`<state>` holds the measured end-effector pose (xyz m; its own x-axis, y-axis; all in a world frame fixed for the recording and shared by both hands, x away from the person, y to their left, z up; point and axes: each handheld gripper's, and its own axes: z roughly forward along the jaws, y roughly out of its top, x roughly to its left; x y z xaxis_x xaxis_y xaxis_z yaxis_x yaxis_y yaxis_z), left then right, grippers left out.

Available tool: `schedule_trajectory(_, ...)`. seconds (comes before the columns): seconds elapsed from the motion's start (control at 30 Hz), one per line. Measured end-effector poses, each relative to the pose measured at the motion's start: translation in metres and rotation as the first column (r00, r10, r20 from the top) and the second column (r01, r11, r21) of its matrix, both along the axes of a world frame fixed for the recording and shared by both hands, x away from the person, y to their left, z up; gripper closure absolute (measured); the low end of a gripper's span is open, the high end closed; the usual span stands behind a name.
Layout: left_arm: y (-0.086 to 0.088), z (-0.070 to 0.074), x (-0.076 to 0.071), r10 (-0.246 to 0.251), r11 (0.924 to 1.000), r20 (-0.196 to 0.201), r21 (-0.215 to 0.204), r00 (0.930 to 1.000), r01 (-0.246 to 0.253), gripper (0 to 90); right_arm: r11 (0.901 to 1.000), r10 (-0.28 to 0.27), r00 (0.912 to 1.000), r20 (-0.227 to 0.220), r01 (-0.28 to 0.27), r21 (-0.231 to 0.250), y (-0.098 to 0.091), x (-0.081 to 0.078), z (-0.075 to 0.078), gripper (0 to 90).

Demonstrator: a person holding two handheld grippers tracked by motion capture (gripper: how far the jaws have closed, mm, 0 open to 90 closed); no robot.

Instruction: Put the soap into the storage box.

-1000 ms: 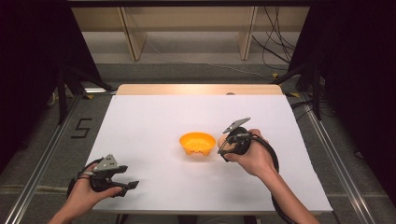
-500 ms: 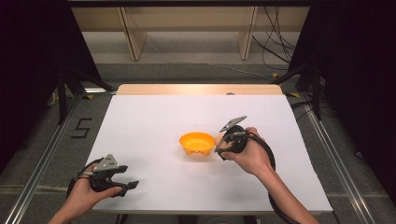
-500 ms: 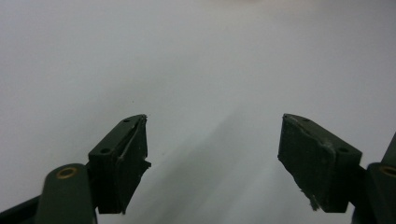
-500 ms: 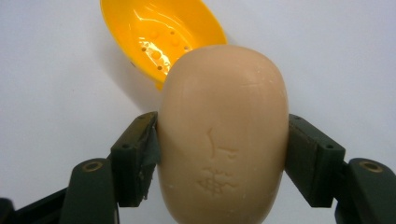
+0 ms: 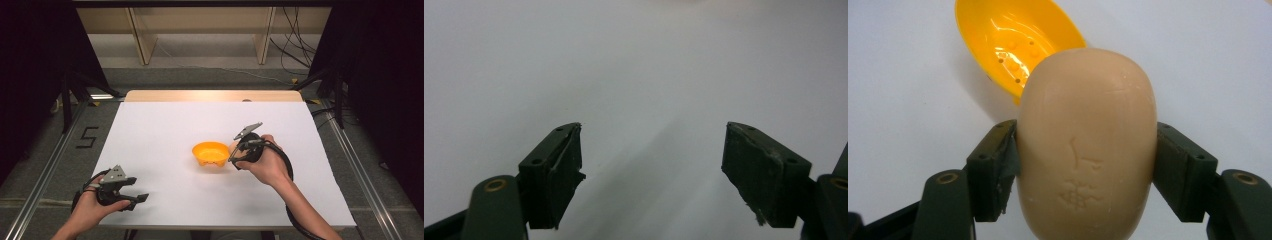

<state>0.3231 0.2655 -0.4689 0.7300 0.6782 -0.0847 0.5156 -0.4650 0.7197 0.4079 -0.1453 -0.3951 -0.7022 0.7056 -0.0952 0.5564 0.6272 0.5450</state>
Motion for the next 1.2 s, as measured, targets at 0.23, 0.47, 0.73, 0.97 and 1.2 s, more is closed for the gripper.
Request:
schedule_trajectory(0.23, 0.001, 0.000, 0.001, -0.003, 0.9999, 0.002, 0.015, 1.0000, 0.003, 23.7, 1.0000, -0.001, 1.0000, -0.001, 0.001, 0.004, 0.002, 0.001, 0.001, 33.6)
schedule_trajectory(0.47, 0.000, 0.000, 0.001, -0.002, 0.9999, 0.000, 0.010, 1.0000, 0.002, 23.7, 1.0000, -0.001, 1.0000, 0.003, 0.001, 0.006, 0.003, 0.003, 0.002, 33.6)
schedule_trajectory(0.73, 0.001, 0.000, 0.001, -0.006, 0.9999, 0.000, 0.012, 1.0000, 0.006, 23.8, 0.9999, 0.016, 0.9997, 0.019, -0.016, -0.003, 0.004, 0.006, 0.003, 33.6)
schedule_trajectory(0.97, 0.001, 0.000, 0.001, -0.003, 0.9999, -0.003, 0.009, 1.0000, 0.003, 23.7, 0.9998, 0.021, 0.9997, 0.010, -0.021, -0.005, 0.006, 0.008, 0.004, 33.6)
schedule_trajectory(1.2, 0.000, -0.001, 0.001, 0.000, 1.0000, -0.002, -0.003, 1.0000, 0.000, 23.7, 0.9999, 0.013, 0.9995, 0.028, -0.013, 0.000, 0.009, 0.010, 0.004, 33.6)
